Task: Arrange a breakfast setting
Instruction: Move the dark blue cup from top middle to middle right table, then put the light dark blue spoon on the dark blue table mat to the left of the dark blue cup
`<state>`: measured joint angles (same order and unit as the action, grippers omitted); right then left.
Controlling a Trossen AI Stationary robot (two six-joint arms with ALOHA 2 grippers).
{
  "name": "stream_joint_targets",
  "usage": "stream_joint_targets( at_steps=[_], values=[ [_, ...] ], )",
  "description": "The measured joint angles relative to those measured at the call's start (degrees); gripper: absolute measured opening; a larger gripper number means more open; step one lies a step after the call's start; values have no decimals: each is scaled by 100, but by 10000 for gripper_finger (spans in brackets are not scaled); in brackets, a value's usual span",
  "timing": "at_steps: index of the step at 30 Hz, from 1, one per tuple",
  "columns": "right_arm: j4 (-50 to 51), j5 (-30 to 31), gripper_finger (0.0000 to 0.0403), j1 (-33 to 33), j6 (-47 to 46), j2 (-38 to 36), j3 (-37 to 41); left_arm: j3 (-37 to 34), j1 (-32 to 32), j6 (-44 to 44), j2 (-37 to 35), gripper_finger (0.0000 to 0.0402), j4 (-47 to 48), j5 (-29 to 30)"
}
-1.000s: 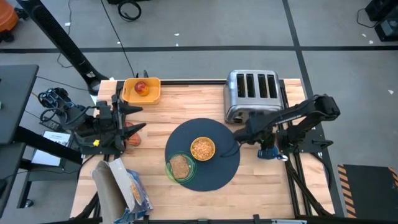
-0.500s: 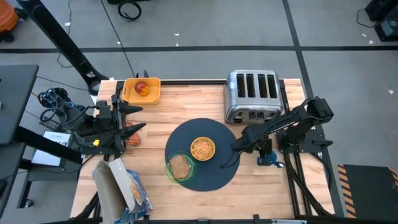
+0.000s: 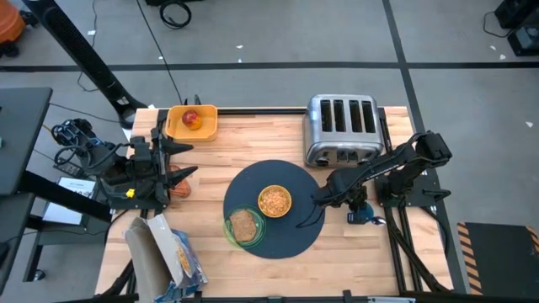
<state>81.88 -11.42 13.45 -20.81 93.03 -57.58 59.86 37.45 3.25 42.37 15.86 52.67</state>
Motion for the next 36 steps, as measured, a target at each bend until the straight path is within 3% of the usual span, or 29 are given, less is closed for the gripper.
stream_joint_targets(
  at_steps=[12,26,36],
  values=[
    [55,238,130,-63,46,2,-339,0,0,0,0,281,2,-1],
    [127,-76,197,-66,82,-85,-363,0,0,0,-2,281,6,-1],
    [498,-22,227,-13,-21,-523,-1127,0,0,0,-2,281,13,-1]
  ],
)
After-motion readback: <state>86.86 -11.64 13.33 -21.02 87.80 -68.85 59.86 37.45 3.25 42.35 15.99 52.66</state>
